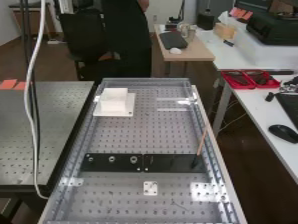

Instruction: Grab the drill bit and place it in the clear container

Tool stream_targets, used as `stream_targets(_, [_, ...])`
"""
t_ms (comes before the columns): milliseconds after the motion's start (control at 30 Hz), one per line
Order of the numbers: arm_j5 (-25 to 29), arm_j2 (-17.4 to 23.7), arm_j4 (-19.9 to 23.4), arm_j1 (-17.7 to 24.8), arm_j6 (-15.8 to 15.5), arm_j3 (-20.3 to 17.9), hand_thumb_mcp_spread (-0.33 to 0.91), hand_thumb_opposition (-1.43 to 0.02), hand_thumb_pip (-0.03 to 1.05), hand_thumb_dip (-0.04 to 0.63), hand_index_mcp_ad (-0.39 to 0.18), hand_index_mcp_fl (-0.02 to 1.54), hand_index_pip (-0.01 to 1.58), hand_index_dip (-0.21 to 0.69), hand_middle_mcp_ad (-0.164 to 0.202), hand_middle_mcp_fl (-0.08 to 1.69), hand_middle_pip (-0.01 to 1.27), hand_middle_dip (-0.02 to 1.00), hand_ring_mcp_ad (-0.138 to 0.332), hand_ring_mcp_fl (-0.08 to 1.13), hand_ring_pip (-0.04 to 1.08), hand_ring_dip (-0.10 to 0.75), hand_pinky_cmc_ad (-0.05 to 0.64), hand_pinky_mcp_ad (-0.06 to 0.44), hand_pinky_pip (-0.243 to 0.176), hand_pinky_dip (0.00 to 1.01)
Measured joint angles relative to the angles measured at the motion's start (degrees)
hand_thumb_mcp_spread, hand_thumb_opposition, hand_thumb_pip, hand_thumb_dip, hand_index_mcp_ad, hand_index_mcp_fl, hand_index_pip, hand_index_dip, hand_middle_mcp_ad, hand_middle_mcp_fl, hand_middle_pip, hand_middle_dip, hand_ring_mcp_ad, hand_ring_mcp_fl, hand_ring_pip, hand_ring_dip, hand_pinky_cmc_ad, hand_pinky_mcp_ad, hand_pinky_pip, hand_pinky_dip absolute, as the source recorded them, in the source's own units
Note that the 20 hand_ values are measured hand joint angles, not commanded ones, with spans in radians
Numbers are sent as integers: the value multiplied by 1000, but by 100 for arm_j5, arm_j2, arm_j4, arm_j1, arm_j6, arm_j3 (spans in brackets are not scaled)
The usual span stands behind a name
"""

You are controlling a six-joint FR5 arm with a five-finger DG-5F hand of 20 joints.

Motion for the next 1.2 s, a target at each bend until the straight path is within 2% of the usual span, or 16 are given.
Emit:
stream_targets(100, [-26, 3, 29, -6, -3, -11, 0, 9, 24, 3, 42, 0, 5, 9, 42, -9, 2, 26, 7, 2, 0, 19, 66, 38, -9, 14])
stream_targets(167, [-32, 6, 33, -9, -2, -11, -5, -3, 24, 3, 38, 0, 5, 9, 42, -7, 2, 26, -3, 2, 0, 19, 44, 24, -12, 17])
stream_targets(200, [-34, 6, 33, -9, -4, -11, 3, -37, 49, 2, 38, 0, 9, 9, 37, -16, 10, 26, -5, 3, -5, 16, 44, 19, -12, 21])
stream_targets(233, [-34, 7, 28, -8, -7, -12, 51, -141, 108, 3, 38, 0, 23, 9, 35, -10, 31, 26, 2, 16, 10, 19, 47, 16, -10, 24])
stream_targets(267, [-31, 7, 27, -7, -8, -12, 68, -204, 124, 7, 38, 0, 26, 5, 37, -12, 51, 24, 12, 37, 24, 19, 49, 17, -28, 37])
stream_targets(300, [-5, 10, 28, -5, -8, -13, 106, -298, 126, 7, 38, 0, 37, 2, 35, -16, 65, 24, 31, 52, 44, 19, 56, 23, -40, 42])
stream_targets(333, [24, 10, 29, -6, -8, -13, 117, -394, 126, 7, 38, 3, 51, 2, 35, -16, 82, 24, 80, 68, 40, 19, 61, 35, -58, 63])
stream_targets(433, [-8, 11, 29, -6, -7, -12, 131, -522, 126, 7, 38, 0, 56, 3, 37, -9, 108, 26, 152, 82, 51, 12, 113, 101, -106, 122])
stream_targets(467, [-35, 11, 23, -8, -9, -7, 133, -541, 124, 7, 38, 9, 63, -5, 38, -12, 117, 26, 157, 91, 58, 12, 133, 117, -112, 138])
stream_targets(567, [-43, 11, 10, -11, -12, 4, 131, -569, 124, 7, 38, 9, 68, -12, 40, 2, 124, 24, 199, 113, 73, 0, 159, 152, -127, 155])
stream_targets(733, [-38, 5, 4, -11, -10, 11, 134, -620, 124, 7, 38, 24, 82, -12, 44, 24, 138, 24, 220, 113, 73, 0, 180, 164, -138, 176])
stream_targets(1200, [65, -32, 8, -13, 32, -14, 133, -635, 124, 7, 52, 24, 80, -12, 45, 19, 140, 24, 222, 133, 70, 0, 178, 180, -152, 195])
